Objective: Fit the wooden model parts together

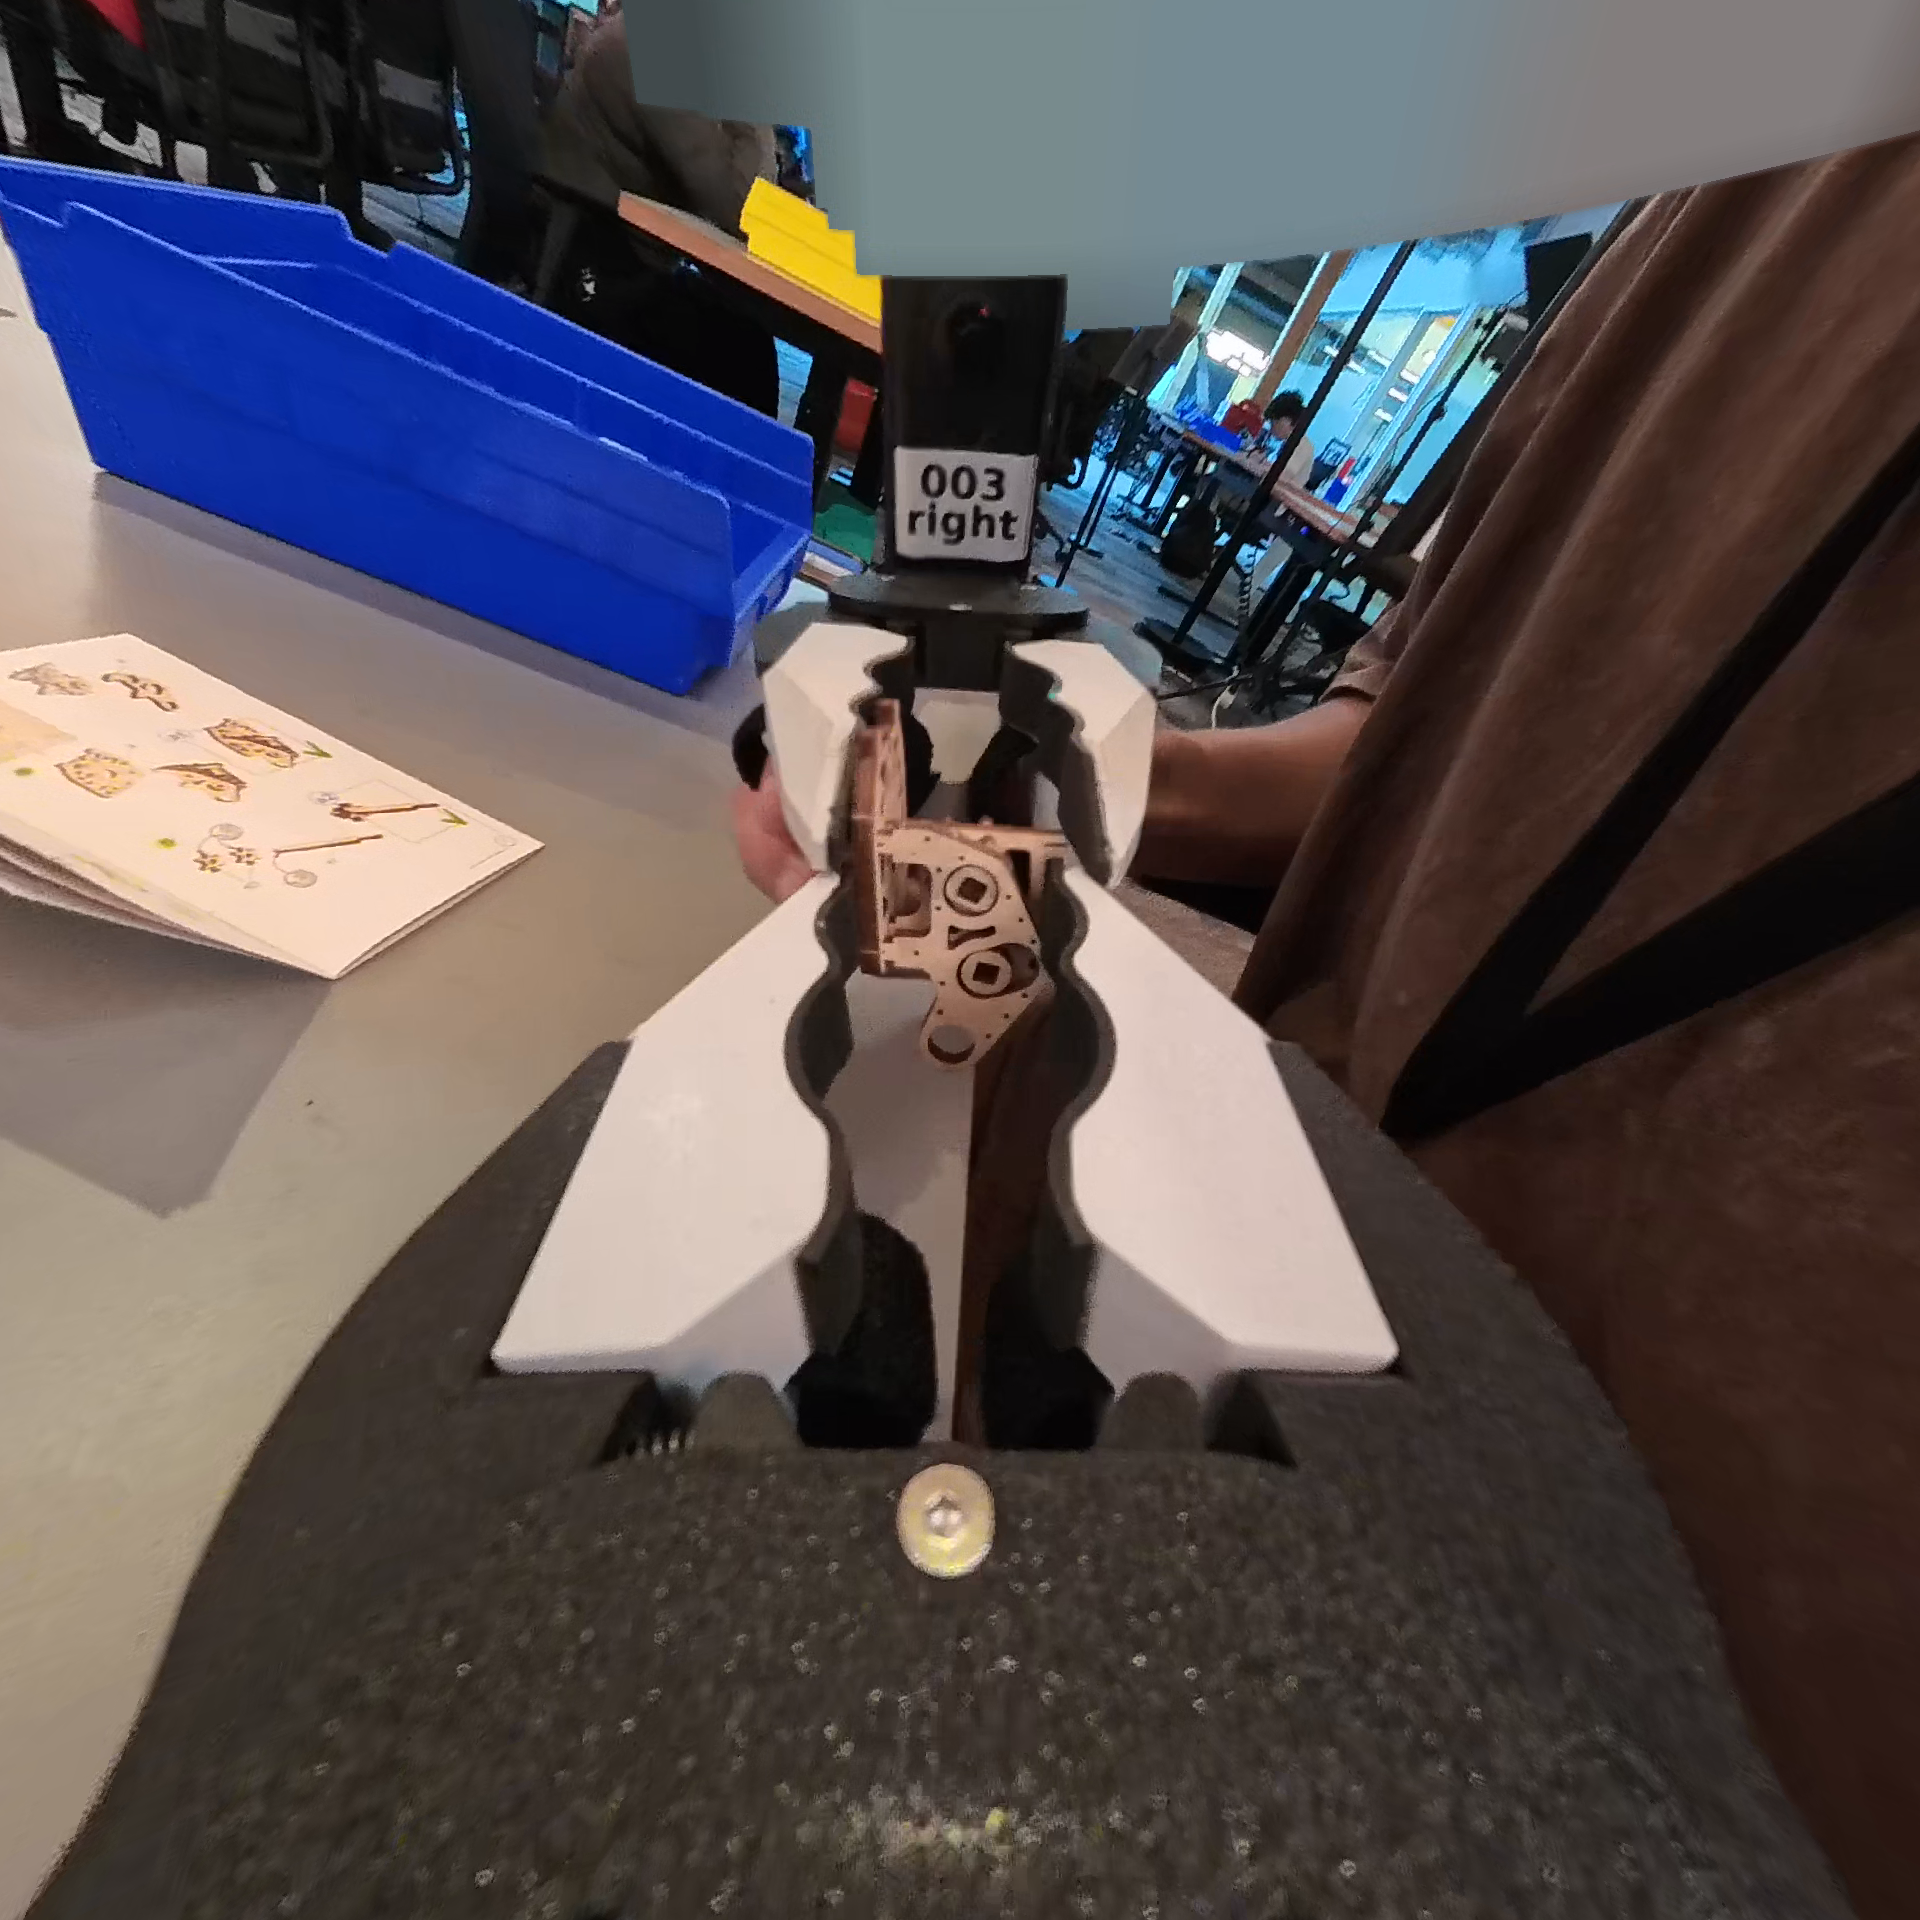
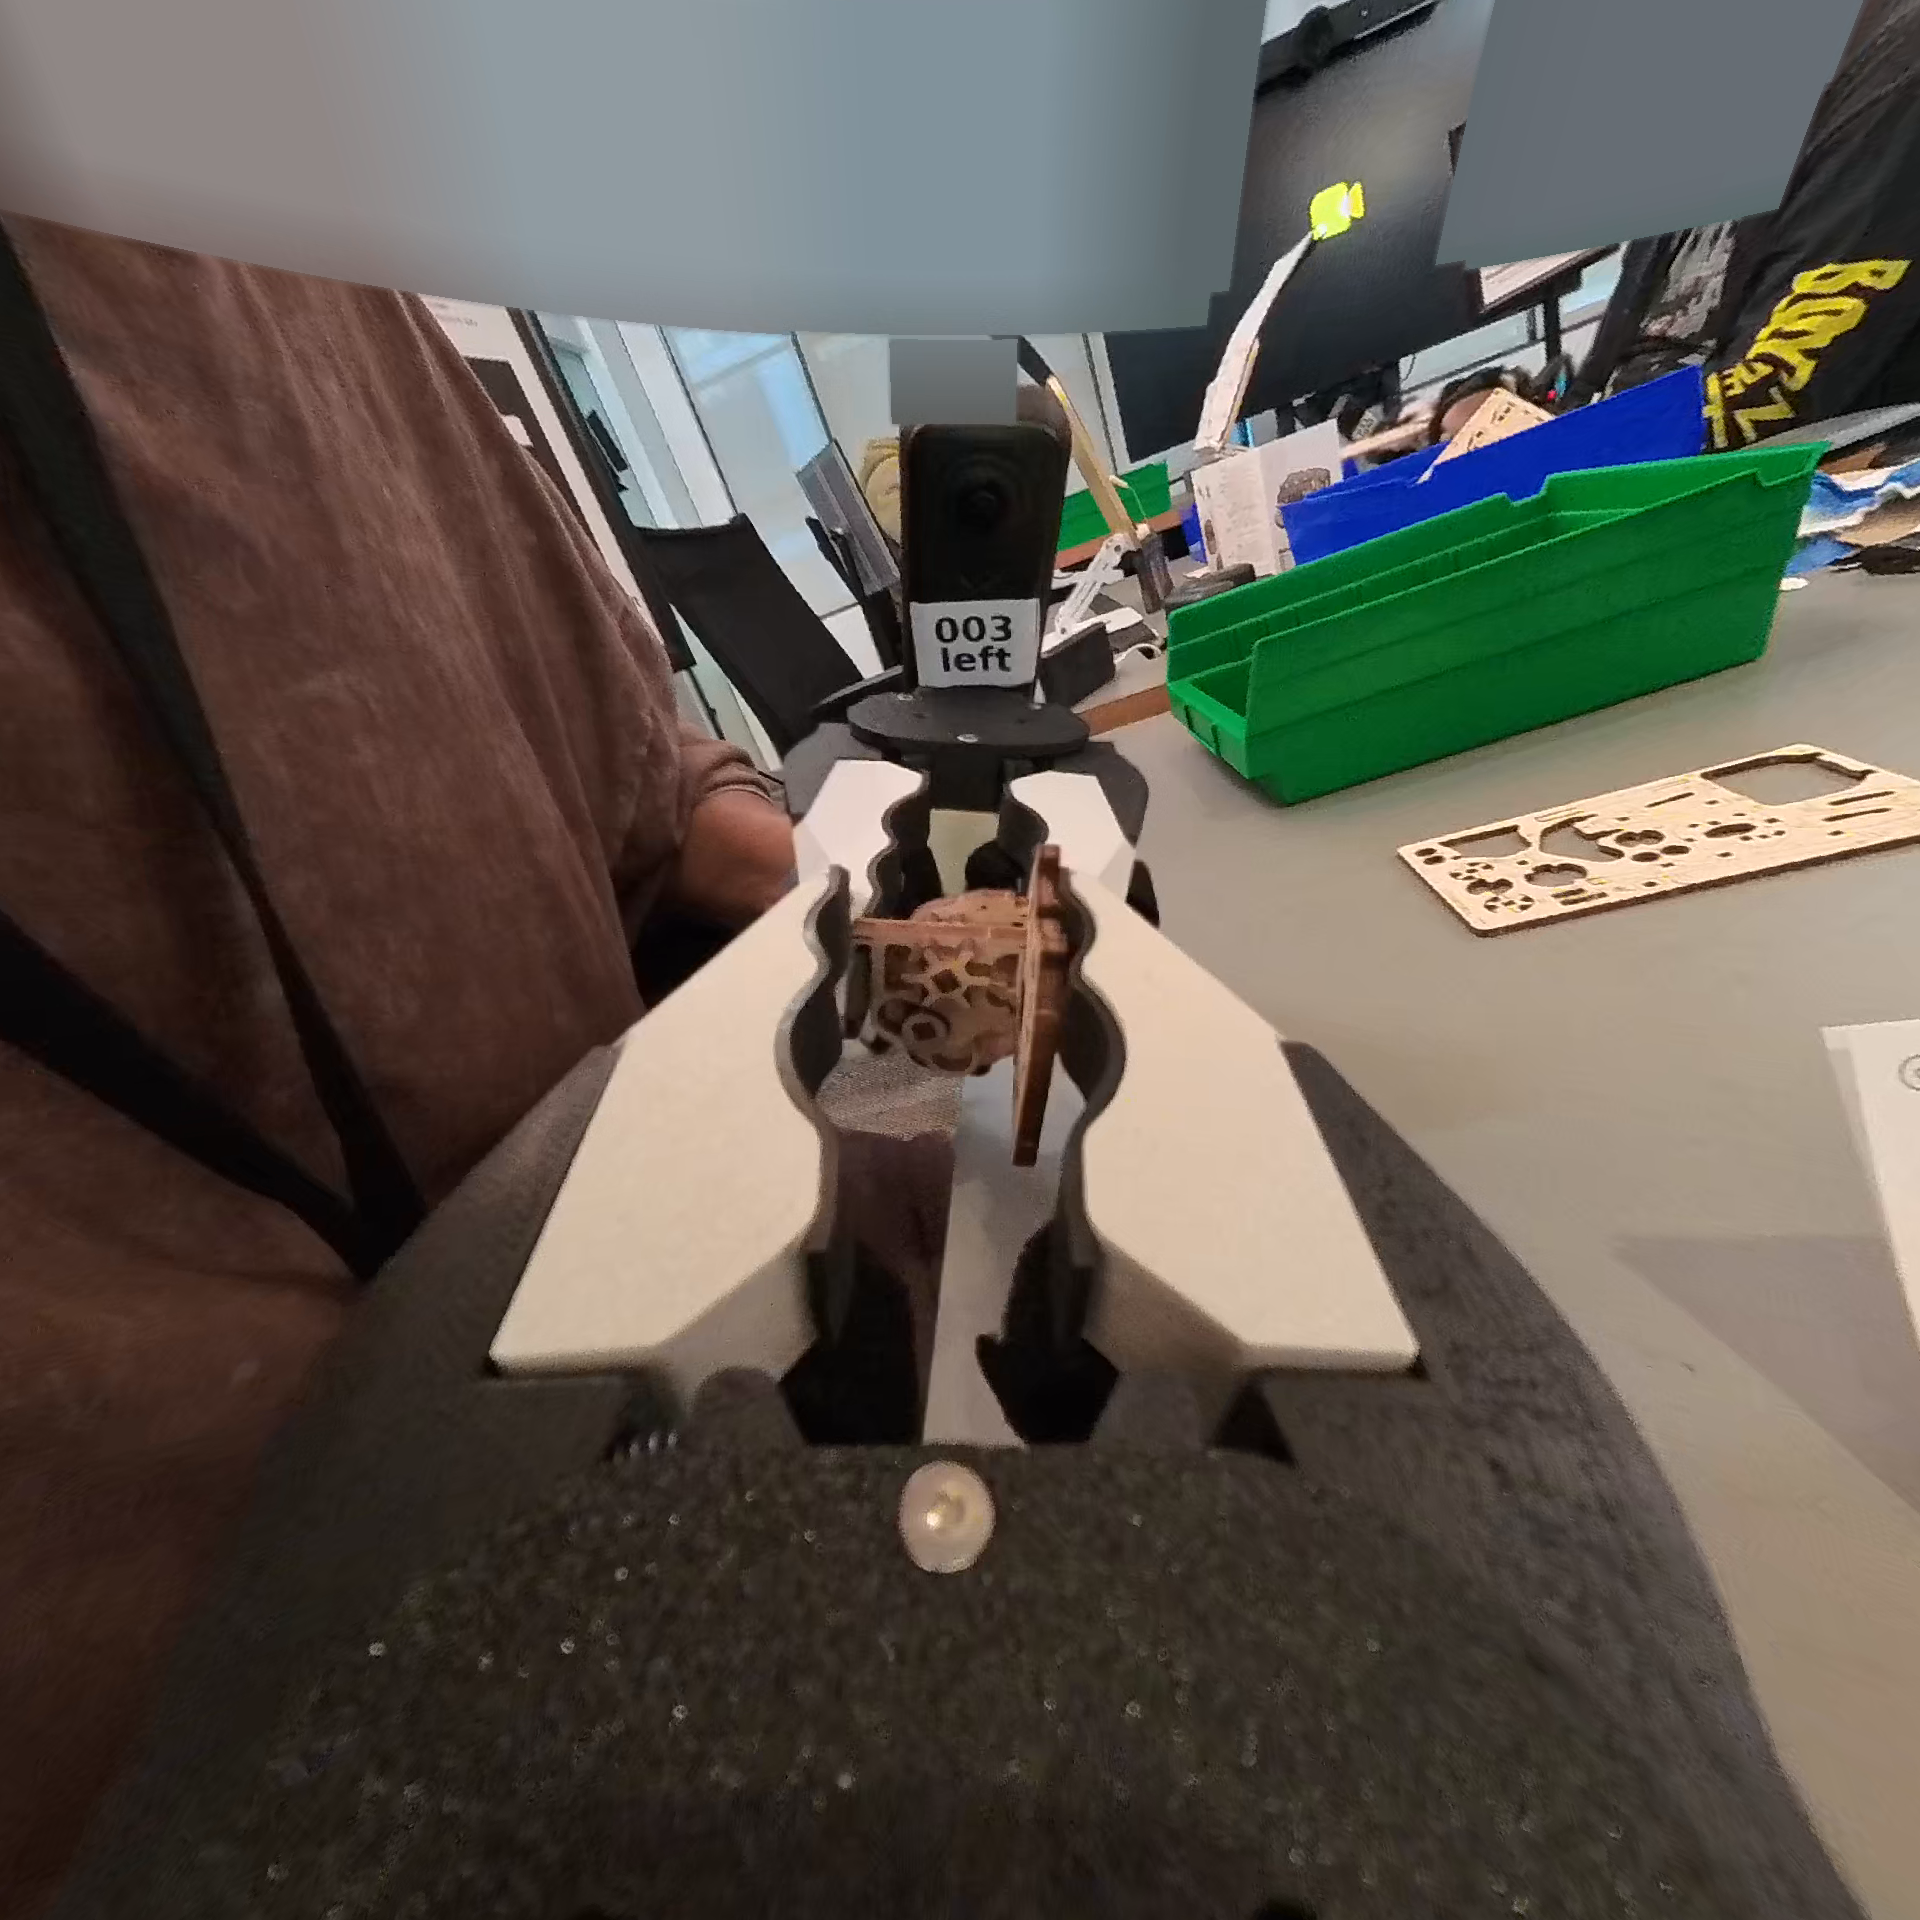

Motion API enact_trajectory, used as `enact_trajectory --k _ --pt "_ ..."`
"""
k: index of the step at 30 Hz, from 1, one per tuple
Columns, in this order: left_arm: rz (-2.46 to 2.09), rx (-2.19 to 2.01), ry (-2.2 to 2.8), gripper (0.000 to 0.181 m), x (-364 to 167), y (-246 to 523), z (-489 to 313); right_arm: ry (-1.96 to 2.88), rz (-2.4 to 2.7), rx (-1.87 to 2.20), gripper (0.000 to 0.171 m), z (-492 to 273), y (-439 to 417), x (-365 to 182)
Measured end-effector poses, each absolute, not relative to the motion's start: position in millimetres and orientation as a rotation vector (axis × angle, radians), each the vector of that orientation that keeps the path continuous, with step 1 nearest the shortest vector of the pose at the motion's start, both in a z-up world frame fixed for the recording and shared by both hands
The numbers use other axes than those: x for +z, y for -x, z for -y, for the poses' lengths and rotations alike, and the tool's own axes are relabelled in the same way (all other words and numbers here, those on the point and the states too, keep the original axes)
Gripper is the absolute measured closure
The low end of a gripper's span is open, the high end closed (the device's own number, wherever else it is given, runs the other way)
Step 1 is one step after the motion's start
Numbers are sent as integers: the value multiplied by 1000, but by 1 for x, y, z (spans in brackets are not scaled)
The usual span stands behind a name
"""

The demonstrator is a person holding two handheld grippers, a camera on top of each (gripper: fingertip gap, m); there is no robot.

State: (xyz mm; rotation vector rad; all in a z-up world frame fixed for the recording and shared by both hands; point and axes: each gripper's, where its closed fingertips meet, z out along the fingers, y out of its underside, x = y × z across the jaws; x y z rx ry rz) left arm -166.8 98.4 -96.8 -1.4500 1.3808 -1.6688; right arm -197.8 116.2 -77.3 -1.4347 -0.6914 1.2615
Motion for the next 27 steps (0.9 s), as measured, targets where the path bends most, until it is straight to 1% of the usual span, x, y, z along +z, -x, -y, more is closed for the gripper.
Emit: enact_trajectory --k 11,27 --pt "-1344 -1697 1442 149 -91 165 -99 1408 680 1317 134 -116 199 -71" --pt "-1375 -1669 1471 149 -96 164 -97 1430 710 1326 134 -114 197 -77"
